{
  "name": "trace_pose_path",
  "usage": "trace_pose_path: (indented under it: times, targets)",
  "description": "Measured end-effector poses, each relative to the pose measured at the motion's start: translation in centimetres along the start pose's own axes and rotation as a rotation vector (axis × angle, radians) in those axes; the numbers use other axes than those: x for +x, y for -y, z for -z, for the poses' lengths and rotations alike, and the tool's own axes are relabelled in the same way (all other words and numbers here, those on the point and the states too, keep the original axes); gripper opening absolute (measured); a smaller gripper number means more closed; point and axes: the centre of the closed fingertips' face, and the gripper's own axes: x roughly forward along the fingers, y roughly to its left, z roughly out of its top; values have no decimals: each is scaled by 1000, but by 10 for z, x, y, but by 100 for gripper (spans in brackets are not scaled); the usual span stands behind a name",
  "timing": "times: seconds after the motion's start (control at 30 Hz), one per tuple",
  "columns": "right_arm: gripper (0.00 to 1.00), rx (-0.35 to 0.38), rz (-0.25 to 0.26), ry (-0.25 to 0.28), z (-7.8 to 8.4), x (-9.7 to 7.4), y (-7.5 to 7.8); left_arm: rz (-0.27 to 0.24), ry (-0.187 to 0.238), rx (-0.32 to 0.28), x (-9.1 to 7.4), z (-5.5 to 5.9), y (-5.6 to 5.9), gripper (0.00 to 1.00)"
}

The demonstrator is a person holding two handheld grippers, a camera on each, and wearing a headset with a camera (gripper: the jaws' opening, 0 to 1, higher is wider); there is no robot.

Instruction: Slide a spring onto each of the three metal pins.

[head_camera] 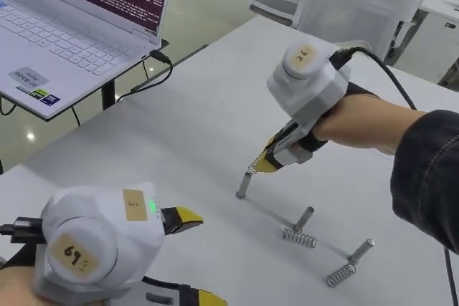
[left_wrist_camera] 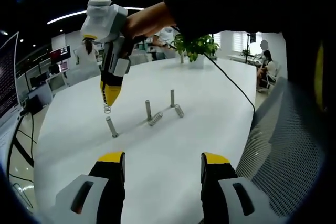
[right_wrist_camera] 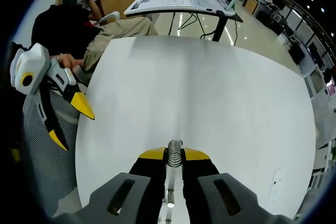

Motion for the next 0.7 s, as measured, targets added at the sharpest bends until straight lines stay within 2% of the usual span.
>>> trace_pose_path:
  times: [0.07, 0.27, 0.47, 0.7]
  targets:
    - [8, 1, -3, -3, 0, 2, -1, -26, 4, 13, -1, 1, -5, 54]
    - [8, -6, -2, -22, 0, 7, 2, -60, 15, 30, -3, 4, -14, 54]
    - [8, -11, -8, -47, 4, 12, 2, -68, 52, 18, -4, 0, -20, 57]
    - [8, -9, -25, -58, 5, 16, 4, -70, 38, 10, -2, 5, -25, 56]
